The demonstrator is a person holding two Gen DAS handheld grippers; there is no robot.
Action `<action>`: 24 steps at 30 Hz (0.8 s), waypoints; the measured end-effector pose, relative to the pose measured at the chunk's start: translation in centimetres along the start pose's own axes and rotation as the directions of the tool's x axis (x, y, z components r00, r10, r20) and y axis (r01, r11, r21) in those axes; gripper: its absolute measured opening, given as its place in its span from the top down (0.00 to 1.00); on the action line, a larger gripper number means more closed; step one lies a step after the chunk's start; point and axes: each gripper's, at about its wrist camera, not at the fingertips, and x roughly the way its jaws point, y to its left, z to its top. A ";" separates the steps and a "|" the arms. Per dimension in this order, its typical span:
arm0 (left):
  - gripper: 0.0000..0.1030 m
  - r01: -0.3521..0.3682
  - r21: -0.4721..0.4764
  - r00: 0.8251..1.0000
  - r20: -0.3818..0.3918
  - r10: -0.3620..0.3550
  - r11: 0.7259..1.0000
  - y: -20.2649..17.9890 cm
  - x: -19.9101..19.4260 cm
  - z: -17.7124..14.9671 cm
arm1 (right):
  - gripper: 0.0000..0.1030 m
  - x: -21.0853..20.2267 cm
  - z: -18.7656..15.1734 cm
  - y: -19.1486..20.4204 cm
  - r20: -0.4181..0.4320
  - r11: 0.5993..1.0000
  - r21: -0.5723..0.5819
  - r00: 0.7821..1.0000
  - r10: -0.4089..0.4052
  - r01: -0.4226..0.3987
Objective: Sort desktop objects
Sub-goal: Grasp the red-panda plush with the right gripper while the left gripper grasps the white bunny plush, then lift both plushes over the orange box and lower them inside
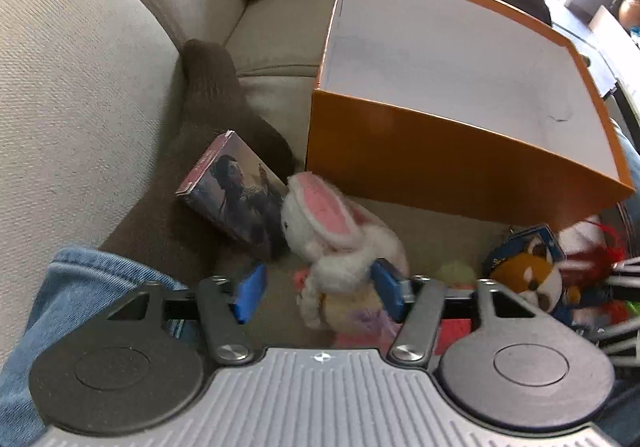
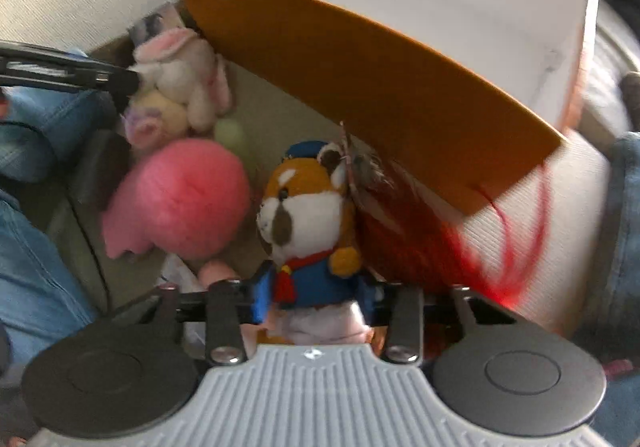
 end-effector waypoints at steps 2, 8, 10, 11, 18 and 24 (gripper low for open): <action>0.29 0.018 -0.017 1.000 -0.019 -0.019 1.000 0.0 0.9 0.3 | 0.62 0.7 0.7 0.6 -0.006 1.000 -0.018 1.000 0.011 -0.011; 0.24 0.116 -0.107 0.992 -0.038 -0.121 0.987 0.6 2.7 0.3 | 0.60 3.0 1.8 0.5 -0.017 0.999 0.018 0.999 0.037 -0.036; 0.23 0.128 -0.119 0.990 -0.051 -0.135 0.985 0.4 3.1 0.4 | 0.62 2.4 2.1 0.6 0.009 0.999 0.022 0.999 0.044 -0.044; 0.23 0.131 -0.119 0.988 -0.063 -0.139 0.984 0.3 3.4 0.4 | 0.62 1.8 2.2 0.8 0.031 0.998 0.018 0.998 0.054 -0.055; 0.29 0.123 -0.126 0.989 -0.063 -0.132 0.984 0.4 4.3 -0.2 | 0.62 -4.5 3.4 1.1 0.207 0.984 -0.002 0.963 0.173 -0.176; 0.38 0.097 -0.103 0.995 0.001 -0.097 0.990 0.4 1.6 -1.1 | 0.62 -8.0 4.7 1.3 0.304 0.980 -0.027 0.932 0.195 -0.197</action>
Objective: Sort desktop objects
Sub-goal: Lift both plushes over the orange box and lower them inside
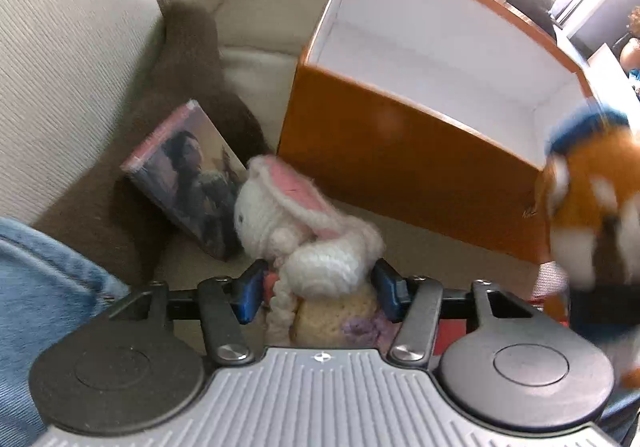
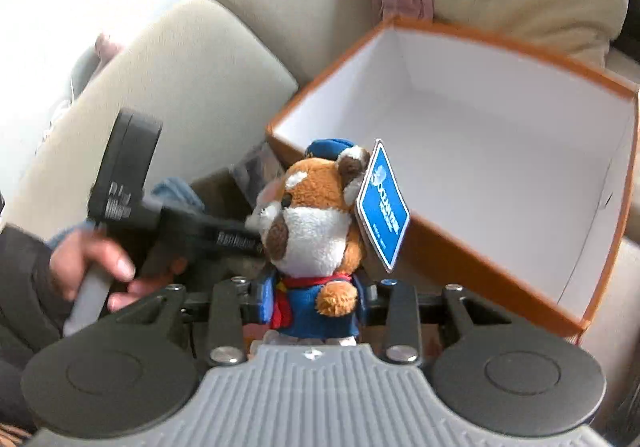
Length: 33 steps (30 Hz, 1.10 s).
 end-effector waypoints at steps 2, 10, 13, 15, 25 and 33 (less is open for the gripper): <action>0.39 -0.002 0.012 0.999 0.037 0.002 1.000 -0.1 -1.7 -0.5 | 0.62 -0.3 1.6 0.2 0.023 1.000 0.003 1.000 -0.015 0.015; 0.39 0.023 0.104 0.967 0.249 -0.049 0.994 -2.0 -10.1 -0.2 | 0.62 0.2 5.2 -0.1 0.082 0.986 0.056 0.984 -0.158 0.154; 0.39 0.034 0.178 0.950 0.301 -0.087 0.984 -3.8 -12.7 1.4 | 0.62 -0.2 5.7 -2.0 0.082 0.981 0.089 0.980 -0.179 0.172; 0.39 0.048 0.219 0.944 0.310 -0.116 0.975 -4.8 -13.3 3.0 | 0.62 -0.2 6.3 -2.4 0.087 0.978 0.107 0.978 -0.191 0.181; 0.39 0.089 0.447 0.980 0.121 -0.159 0.890 -11.2 -4.9 7.2 | 0.62 1.7 7.1 -5.7 0.024 0.940 0.180 0.954 -0.298 0.289; 0.39 0.035 0.520 0.999 0.008 -0.045 0.853 -11.6 -0.2 7.7 | 0.62 5.6 6.9 -9.8 -0.120 0.921 0.230 0.949 -0.292 0.313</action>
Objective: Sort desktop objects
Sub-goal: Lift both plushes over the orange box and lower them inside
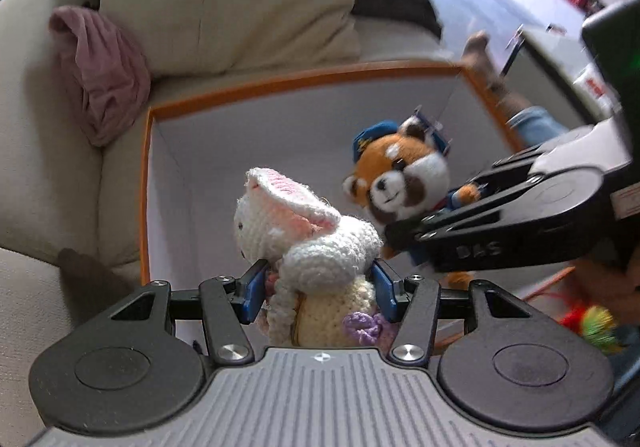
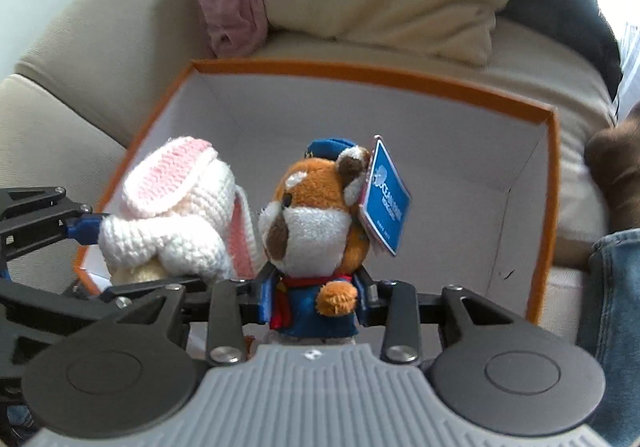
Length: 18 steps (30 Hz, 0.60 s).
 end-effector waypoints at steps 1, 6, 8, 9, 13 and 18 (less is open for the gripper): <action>0.39 -0.023 -0.002 1.000 -0.017 0.023 1.000 0.2 0.5 -0.1 | 0.62 0.5 0.1 0.1 -0.009 1.000 -0.005 1.000 -0.005 0.005; 0.38 -0.132 0.008 0.988 -0.081 0.132 0.991 1.0 2.7 0.6 | 0.61 2.1 0.4 0.3 -0.041 1.000 -0.002 0.999 -0.022 0.022; 0.37 -0.150 0.017 0.984 -0.097 0.151 0.989 1.0 3.2 0.6 | 0.61 2.8 0.7 0.4 -0.048 1.000 0.001 0.998 -0.027 0.027; 0.37 -0.162 0.026 0.981 -0.103 0.164 0.986 1.1 3.4 0.7 | 0.61 2.9 0.7 0.3 -0.050 1.000 0.001 0.998 -0.030 0.030; 0.34 -0.221 0.055 0.970 -0.093 0.225 0.974 1.2 4.2 1.0 | 0.61 3.5 0.8 0.2 -0.063 0.999 0.005 0.997 -0.042 0.042; 0.32 -0.241 0.072 0.967 -0.064 0.246 0.968 1.2 4.7 1.5 | 0.61 3.8 0.7 0.2 -0.073 0.999 0.006 0.997 -0.039 0.039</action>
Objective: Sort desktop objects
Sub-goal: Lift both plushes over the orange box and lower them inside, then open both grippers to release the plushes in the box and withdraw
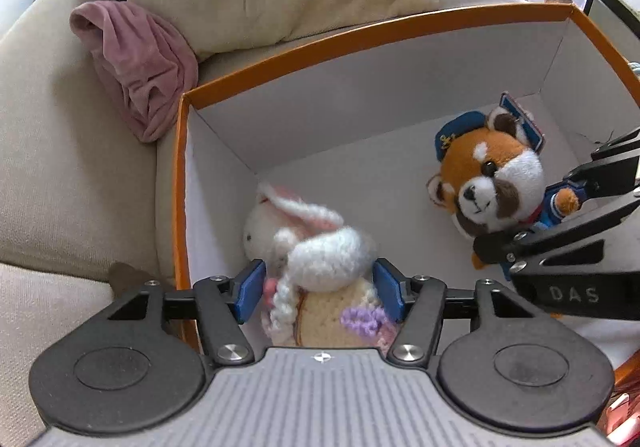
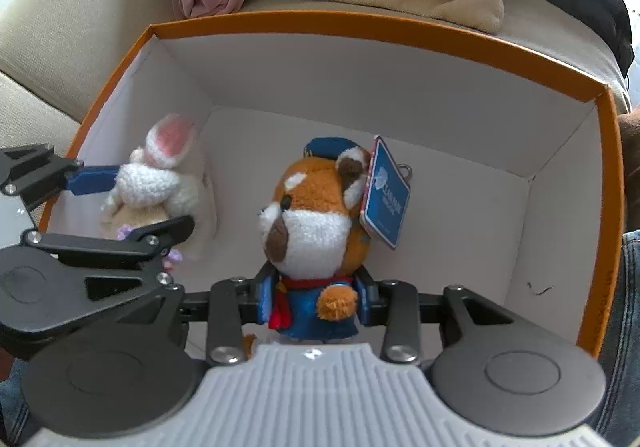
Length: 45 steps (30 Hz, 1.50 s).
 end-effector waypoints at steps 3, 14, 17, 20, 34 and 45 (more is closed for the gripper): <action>0.31 0.025 -0.035 0.999 0.049 -0.023 0.999 0.6 -0.6 -0.2 | 0.60 -0.1 -0.1 0.0 0.002 1.000 0.000 1.000 -0.002 0.002; 0.29 0.119 -0.076 0.967 0.234 -0.098 0.990 2.3 -5.2 -1.1 | 0.59 -0.6 -0.2 0.3 0.020 1.000 -0.013 1.000 -0.020 0.020; 0.29 0.108 -0.059 0.960 0.266 -0.089 0.992 2.7 -6.8 -1.7 | 0.59 -0.2 0.2 1.3 0.012 1.000 -0.026 1.000 0.000 0.000; 0.29 0.098 -0.082 0.962 0.263 -0.074 0.992 4.1 -7.7 -2.4 | 0.61 0.7 1.0 2.4 0.019 0.999 -0.028 0.999 0.026 -0.026; 0.29 0.263 -0.258 0.955 0.208 -0.213 0.930 10.6 -5.5 -6.2 | 0.58 2.5 3.5 6.2 0.086 0.998 -0.069 0.996 -0.004 0.010; 0.63 0.295 -0.284 0.953 0.154 -0.260 0.912 10.7 -3.7 -7.2 | 0.36 -2.2 1.9 5.6 0.089 0.979 -0.193 0.992 0.084 -0.065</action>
